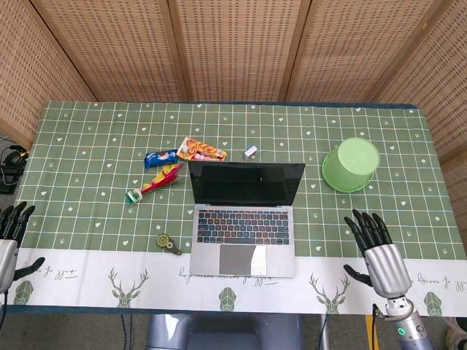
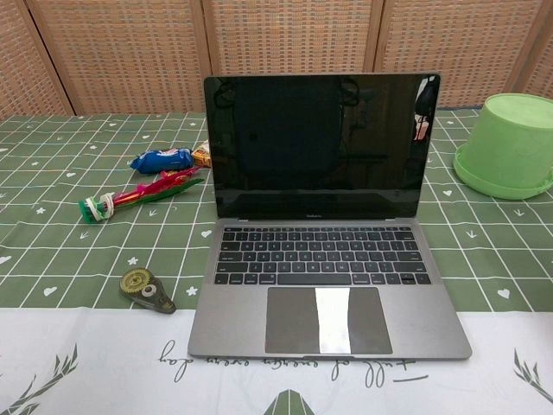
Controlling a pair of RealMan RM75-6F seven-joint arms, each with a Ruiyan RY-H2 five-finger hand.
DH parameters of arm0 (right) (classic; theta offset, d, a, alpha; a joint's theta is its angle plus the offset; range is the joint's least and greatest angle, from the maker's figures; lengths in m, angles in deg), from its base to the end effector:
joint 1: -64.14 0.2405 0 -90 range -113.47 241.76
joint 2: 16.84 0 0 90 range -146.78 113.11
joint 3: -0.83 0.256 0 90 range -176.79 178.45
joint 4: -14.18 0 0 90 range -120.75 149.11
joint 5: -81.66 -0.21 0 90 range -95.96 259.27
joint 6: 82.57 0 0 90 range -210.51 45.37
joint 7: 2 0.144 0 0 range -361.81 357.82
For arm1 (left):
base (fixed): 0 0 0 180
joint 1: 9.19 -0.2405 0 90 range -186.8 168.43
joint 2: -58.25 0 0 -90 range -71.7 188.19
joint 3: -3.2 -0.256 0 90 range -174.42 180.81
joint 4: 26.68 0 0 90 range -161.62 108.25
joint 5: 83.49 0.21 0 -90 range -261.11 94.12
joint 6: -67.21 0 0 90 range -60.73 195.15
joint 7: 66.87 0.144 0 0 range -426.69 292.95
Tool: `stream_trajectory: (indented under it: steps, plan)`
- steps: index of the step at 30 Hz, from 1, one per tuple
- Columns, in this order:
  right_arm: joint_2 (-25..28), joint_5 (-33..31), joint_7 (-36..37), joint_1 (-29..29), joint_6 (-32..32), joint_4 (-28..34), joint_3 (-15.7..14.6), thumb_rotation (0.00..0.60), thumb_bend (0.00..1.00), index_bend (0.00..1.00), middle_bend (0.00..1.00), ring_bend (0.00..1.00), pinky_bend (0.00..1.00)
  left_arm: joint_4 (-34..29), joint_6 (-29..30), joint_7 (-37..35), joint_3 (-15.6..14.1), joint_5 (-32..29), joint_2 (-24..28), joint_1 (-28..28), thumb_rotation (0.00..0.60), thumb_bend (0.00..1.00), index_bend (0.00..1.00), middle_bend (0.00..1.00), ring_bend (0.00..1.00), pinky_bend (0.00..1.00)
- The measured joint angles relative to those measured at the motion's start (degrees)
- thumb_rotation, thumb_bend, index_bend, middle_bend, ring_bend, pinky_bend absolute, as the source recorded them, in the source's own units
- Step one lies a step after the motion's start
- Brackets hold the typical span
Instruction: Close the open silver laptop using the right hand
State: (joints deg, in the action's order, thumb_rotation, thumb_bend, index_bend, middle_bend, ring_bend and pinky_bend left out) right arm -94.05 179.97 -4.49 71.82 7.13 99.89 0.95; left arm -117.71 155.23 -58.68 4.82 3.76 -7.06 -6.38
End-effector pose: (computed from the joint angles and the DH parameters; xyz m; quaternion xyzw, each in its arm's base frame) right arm -0.2699 -0.1806 0.0899 0.6413 -0.3339 0.4718 0.5047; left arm -0.3157 0.1654 0.1571 -0.6141 -0.3410 -0.3474 0.6212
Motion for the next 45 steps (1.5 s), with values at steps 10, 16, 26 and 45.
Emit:
stream_trajectory:
  steps: [10, 16, 26, 45]
  plan:
    - [0.12, 0.09, 0.71, 0.07, -0.35, 0.40, -0.27, 0.600, 0.23, 0.00, 0.00, 0.00, 0.00, -0.18, 0.29, -0.12, 0.12, 0.00, 0.13, -0.09, 0.600, 0.00, 0.00, 0.00, 0.00, 0.00]
    - [0.26, 0.07, 1.04, 0.13, -0.31, 0.74, -0.18, 0.600, 0.23, 0.00, 0.00, 0.00, 0.00, 0.04, -0.18, -0.36, 0.21, -0.34, 0.09, 0.09, 0.600, 0.00, 0.00, 0.00, 0.00, 0.00]
    - [0.78, -0.64, 5.68, 1.28, -1.25, 2.46, 0.70, 0.600, 0.23, 0.00, 0.00, 0.00, 0.00, -0.49, 0.66, -0.39, 0.28, 0.01, 0.51, -0.19, 0.600, 0.00, 0.00, 0.00, 0.00, 0.00]
    - [2.13, -17.98, 27.13, 12.49, -16.83, 10.76, 13.96, 0.600, 0.27, 0.03, 0.00, 0.00, 0.06, 0.19, -0.71, -0.89, 0.72, -1.61, 0.49, 0.20, 0.600, 0.00, 0.00, 0.00, 0.00, 0.00]
